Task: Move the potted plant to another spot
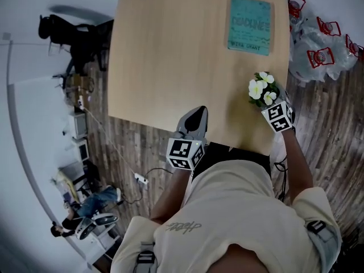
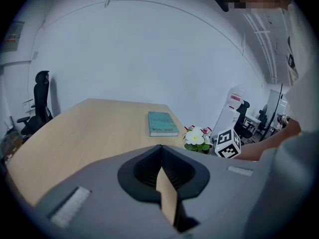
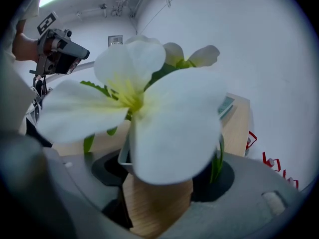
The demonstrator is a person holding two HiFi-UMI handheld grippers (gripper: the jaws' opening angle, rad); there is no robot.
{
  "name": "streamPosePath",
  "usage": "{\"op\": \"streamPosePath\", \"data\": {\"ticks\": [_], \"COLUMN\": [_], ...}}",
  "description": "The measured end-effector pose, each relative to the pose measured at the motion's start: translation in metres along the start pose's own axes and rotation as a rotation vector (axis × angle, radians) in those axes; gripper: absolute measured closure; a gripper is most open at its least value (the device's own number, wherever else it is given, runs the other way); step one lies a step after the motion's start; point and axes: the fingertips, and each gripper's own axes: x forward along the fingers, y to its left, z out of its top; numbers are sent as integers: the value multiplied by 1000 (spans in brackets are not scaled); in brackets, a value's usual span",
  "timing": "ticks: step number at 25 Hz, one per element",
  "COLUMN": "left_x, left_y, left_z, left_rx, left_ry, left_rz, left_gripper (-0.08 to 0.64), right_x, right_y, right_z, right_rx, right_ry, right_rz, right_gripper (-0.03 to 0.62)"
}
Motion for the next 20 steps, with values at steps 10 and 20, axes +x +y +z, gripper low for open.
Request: {"op": "streamPosePath", "data": {"ticks": [10,20], "left_x": [4,3], "left_y": [-2,-3], "left_z": [2,16], "left_rx": [6,14], "left_ry": [-14,-73], "left_rz": [-11,-32], "left_gripper": [545,545], "right_x": [-13,-52], "right_y": [-5,3], "right_z": [8,26], "right_rx": [24,13], "right_ry": [-37,-68], "right_rz": [-25,-50], "right_gripper": [253,253]}}
